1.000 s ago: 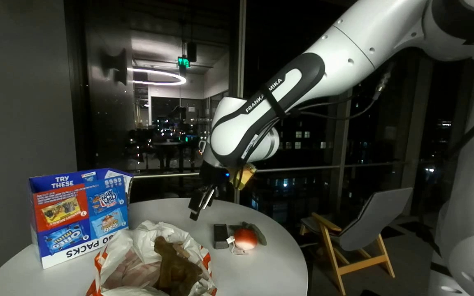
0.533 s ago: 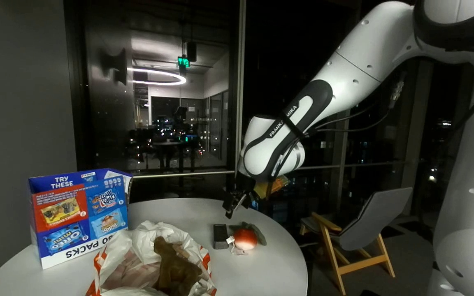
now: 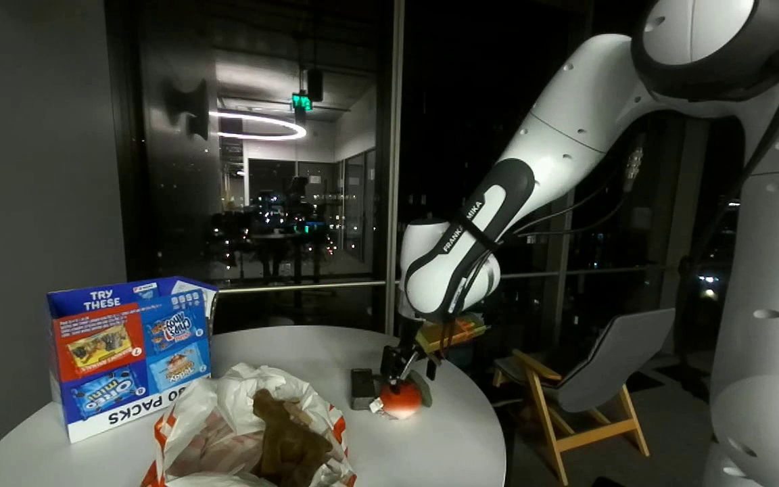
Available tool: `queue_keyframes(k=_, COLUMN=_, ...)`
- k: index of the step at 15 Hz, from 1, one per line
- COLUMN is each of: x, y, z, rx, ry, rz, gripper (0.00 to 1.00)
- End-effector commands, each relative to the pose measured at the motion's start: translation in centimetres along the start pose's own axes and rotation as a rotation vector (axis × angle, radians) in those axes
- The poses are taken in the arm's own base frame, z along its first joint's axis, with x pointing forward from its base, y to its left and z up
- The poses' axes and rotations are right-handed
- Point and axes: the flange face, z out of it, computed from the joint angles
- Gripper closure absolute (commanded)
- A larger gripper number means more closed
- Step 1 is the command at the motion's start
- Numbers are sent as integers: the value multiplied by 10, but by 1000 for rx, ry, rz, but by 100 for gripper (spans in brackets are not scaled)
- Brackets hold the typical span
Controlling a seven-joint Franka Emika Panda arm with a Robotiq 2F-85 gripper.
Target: Put the objects on the table inside the bag
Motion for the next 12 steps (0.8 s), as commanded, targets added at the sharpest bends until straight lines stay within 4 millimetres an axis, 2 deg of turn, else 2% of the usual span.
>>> queue_keyframes(k=1, x=4, y=-28, z=5, rx=57, ry=-62, rz=22, gripper=0)
queue_keyframes(k=5, x=8, y=-33, z=15, rx=37, ry=-60, rz=-5, gripper=0)
queue_keyframes(k=6, x=9, y=-32, z=18, rx=32, ry=-64, rz=-5, gripper=25)
queue_keyframes(k=7, x=9, y=-31, z=20, rx=25, ry=-69, rz=-11, gripper=27)
queue_keyframes(k=11, x=8, y=-28, z=26, rx=16, ry=-66, rz=-26, gripper=55)
queue_keyframes(k=12, x=8, y=-28, z=26, rx=12, ry=-62, rz=-34, gripper=65)
